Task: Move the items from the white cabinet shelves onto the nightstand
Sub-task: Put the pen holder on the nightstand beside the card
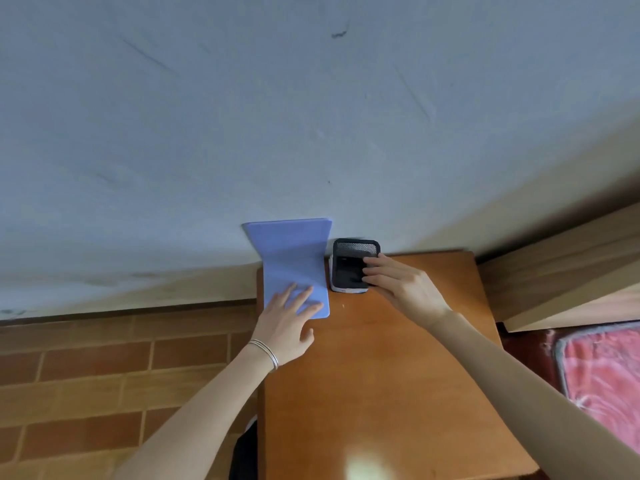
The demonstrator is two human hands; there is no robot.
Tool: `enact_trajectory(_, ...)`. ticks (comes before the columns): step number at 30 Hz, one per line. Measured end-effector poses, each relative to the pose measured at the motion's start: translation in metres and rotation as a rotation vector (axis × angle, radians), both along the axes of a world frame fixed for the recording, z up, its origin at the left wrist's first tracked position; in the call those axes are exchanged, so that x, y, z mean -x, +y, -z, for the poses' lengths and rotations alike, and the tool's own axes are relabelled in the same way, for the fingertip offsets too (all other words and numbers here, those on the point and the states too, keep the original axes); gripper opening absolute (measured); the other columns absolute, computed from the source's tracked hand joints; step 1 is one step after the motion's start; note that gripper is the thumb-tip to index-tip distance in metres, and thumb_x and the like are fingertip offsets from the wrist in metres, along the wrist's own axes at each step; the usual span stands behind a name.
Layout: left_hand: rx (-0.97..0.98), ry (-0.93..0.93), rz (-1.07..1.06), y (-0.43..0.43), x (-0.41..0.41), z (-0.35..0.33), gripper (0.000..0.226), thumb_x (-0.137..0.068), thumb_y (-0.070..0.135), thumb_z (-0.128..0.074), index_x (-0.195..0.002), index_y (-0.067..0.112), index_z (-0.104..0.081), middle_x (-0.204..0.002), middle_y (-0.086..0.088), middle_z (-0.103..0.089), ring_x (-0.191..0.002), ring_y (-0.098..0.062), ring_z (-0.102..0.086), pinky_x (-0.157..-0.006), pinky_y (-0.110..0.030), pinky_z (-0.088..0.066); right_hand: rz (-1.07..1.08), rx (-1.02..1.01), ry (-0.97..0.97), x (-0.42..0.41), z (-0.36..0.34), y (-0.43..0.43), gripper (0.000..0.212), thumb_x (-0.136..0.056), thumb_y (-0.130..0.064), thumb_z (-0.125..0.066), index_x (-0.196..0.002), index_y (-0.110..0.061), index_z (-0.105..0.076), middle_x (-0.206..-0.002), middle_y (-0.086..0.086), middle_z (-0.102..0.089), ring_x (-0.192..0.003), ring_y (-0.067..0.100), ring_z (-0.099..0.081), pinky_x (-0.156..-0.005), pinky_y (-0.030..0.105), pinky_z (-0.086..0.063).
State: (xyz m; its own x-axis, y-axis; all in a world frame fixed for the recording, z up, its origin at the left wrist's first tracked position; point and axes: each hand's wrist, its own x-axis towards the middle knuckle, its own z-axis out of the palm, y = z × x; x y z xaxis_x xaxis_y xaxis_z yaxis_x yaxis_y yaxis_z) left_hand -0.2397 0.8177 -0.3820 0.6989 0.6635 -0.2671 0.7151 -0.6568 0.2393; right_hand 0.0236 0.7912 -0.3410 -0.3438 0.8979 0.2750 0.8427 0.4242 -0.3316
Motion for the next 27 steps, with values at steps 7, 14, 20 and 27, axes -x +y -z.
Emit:
enact_trajectory(7, -0.011, -0.049, -0.011, 0.003, -0.001, -0.004, 0.048, -0.063, 0.033, -0.077, -0.110, 0.028, -0.066, -0.129, -0.003, -0.058, -0.118, -0.033, -0.054, -0.079, -0.045, -0.053, -0.046, -0.017, 0.009, -0.003, 0.007, 0.009, 0.016, -0.079, 0.003, -0.070, -0.092, -0.005, -0.072, -0.106, 0.005, -0.070, -0.113, 0.021, -0.059, -0.095, 0.038, -0.049)
enact_trajectory(14, 0.038, -0.029, -0.006, 0.005, -0.004, -0.008, 0.047, -0.080, 0.033, -0.063, -0.126, 0.029, -0.056, -0.146, -0.002, -0.041, -0.134, -0.033, -0.034, -0.093, -0.046, -0.046, -0.001, -0.082, -0.077, 0.000, 0.010, 0.004, 0.028, -0.072, 0.005, -0.077, -0.097, -0.008, -0.073, -0.101, 0.003, -0.071, -0.109, 0.019, -0.062, -0.090, 0.034, -0.052)
enact_trajectory(20, 0.052, -0.028, -0.015, 0.005, -0.004, -0.013, 0.046, -0.086, 0.030, -0.055, -0.132, 0.027, -0.050, -0.151, -0.001, -0.032, -0.140, -0.030, -0.023, -0.099, -0.043, -0.040, -0.011, -0.122, -0.137, 0.005, 0.009, 0.010, 0.033, -0.068, 0.005, -0.079, -0.099, -0.008, -0.073, -0.104, 0.004, -0.071, -0.107, 0.020, -0.063, -0.096, 0.032, -0.047)
enact_trajectory(27, 0.071, 0.018, -0.014, 0.006, -0.005, -0.014, 0.049, -0.090, 0.031, -0.050, -0.138, 0.030, -0.042, -0.155, 0.002, -0.022, -0.142, -0.027, -0.014, -0.105, -0.040, -0.033, 0.044, -0.141, -0.186, 0.014, 0.008, 0.003, 0.038, -0.060, 0.007, -0.083, -0.095, -0.008, -0.074, -0.098, 0.004, -0.072, -0.103, 0.021, -0.065, -0.090, 0.036, -0.051)
